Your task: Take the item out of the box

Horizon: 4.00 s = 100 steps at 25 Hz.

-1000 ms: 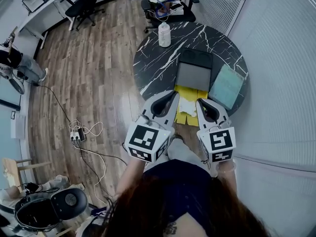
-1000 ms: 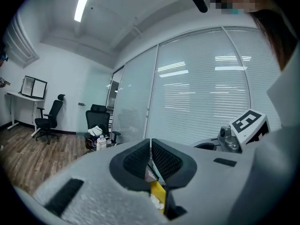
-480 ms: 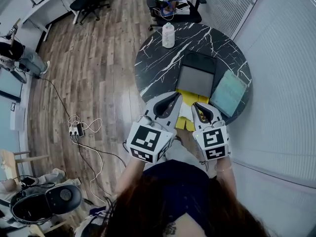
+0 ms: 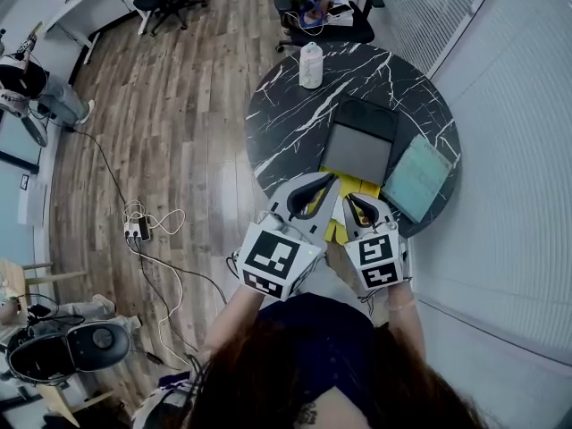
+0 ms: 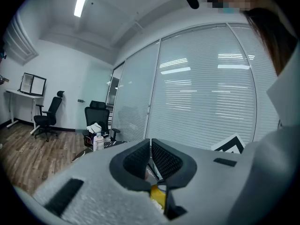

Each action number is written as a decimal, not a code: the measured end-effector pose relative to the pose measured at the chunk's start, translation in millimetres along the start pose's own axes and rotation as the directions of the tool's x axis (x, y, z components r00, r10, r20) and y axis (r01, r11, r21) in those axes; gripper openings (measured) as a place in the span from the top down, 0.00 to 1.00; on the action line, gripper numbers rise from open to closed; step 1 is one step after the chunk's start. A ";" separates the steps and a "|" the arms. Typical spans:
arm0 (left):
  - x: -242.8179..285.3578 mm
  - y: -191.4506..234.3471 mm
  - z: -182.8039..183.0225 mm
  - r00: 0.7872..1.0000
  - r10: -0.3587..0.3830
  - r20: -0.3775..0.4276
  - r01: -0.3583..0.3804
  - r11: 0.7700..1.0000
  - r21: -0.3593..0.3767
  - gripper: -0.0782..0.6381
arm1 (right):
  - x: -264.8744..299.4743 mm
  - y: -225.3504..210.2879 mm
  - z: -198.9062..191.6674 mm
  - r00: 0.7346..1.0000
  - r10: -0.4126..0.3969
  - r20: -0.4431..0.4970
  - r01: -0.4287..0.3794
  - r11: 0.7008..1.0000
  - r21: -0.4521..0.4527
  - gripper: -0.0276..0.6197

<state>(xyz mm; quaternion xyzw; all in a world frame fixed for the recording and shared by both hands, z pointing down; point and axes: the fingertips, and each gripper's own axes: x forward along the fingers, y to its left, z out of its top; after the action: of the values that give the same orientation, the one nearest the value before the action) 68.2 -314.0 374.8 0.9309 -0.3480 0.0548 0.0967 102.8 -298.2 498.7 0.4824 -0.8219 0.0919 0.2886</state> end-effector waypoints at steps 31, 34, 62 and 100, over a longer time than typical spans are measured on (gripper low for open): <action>31.0 19.4 -13.9 0.998 0.039 -0.055 -0.039 0.999 -0.008 0.85 | 71.3 8.9 -95.9 0.956 0.139 -0.257 -0.158 0.986 -0.056 0.84; 33.5 21.6 -16.4 0.997 0.045 -0.062 -0.045 0.999 -0.010 0.85 | 78.4 9.3 -105.7 0.949 0.145 -0.279 -0.168 0.984 -0.061 0.83; 31.9 31.0 -39.3 0.985 0.113 -0.129 -0.119 0.992 -0.033 0.85 | 120.4 22.4 -175.6 0.877 0.186 -0.443 -0.226 0.973 -0.040 0.84; -31.2 -6.3 -29.1 0.995 0.075 -0.060 -0.075 0.997 0.004 0.85 | 80.5 25.6 -137.9 0.946 0.044 -0.322 -0.054 0.998 -0.024 0.92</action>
<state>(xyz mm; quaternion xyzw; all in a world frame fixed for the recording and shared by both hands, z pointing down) 47.9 -283.1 397.0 0.9152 -0.3796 0.0866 0.1042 104.7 -285.3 659.9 0.4357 -0.7771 0.1631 0.4238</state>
